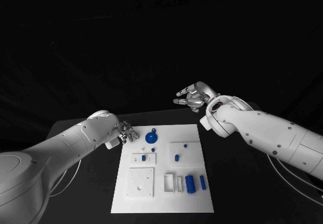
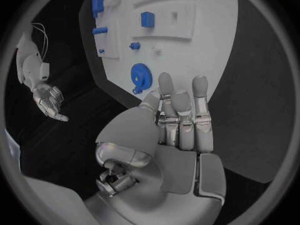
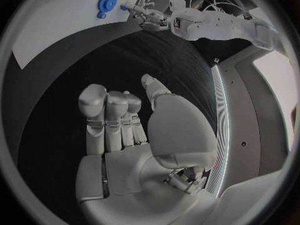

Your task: Assemble the parts on the task board

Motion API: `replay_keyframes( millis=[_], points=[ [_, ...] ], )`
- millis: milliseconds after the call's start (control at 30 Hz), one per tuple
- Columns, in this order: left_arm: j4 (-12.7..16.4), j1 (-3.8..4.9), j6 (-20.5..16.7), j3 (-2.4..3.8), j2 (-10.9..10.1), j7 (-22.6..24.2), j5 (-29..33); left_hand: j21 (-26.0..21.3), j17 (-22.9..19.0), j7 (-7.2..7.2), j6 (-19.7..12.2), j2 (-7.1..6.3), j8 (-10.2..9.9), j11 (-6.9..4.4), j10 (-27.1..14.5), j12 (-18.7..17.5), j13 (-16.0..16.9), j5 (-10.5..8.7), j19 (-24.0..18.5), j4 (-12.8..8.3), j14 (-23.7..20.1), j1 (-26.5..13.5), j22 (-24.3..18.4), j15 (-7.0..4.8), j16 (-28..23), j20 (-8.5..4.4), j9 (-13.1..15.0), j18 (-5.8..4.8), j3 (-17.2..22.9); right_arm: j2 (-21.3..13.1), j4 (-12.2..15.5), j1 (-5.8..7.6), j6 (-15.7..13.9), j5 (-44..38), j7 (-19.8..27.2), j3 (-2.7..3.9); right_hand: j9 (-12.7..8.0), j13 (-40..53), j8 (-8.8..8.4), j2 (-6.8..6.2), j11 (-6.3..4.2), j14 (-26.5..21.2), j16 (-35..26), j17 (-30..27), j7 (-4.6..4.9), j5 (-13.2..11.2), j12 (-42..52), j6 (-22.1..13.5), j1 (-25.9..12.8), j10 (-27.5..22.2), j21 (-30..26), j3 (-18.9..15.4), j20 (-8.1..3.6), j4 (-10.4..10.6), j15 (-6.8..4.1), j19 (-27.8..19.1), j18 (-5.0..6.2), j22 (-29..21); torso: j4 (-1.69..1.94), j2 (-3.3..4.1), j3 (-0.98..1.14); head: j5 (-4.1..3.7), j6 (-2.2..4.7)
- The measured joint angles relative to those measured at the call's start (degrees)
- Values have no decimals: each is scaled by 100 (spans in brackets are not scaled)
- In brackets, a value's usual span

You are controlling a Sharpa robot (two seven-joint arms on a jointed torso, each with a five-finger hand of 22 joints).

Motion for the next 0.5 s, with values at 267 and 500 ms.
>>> replay_keyframes(
  millis=[267,500],
  points=[
    [120,3,-25,1,-91,76,146,39,58,-20,408,-33,-520,-22,23,-181,-77,70,31,-171,30,-93,-1,-29,-41,-30,659,0,169,-73,2,0,10,-1,-7,0,0,0,0,0,0,0,0,0,0,0,0,0,0,0,0,0,0,0,0,0,0,0,21,-12,-14,-2,-12],
    [404,53,-52,10,-280,120,347,39,97,-8,457,-433,-542,-13,33,-214,-124,-690,30,-123,51,-402,-1,-51,-67,-30,719,0,1548,-138,17,0,17,-1,-14,0,0,0,0,0,0,0,0,0,0,0,0,0,0,0,0,0,0,0,0,0,0,0,58,-29,-39,1,-22]
  ],
)
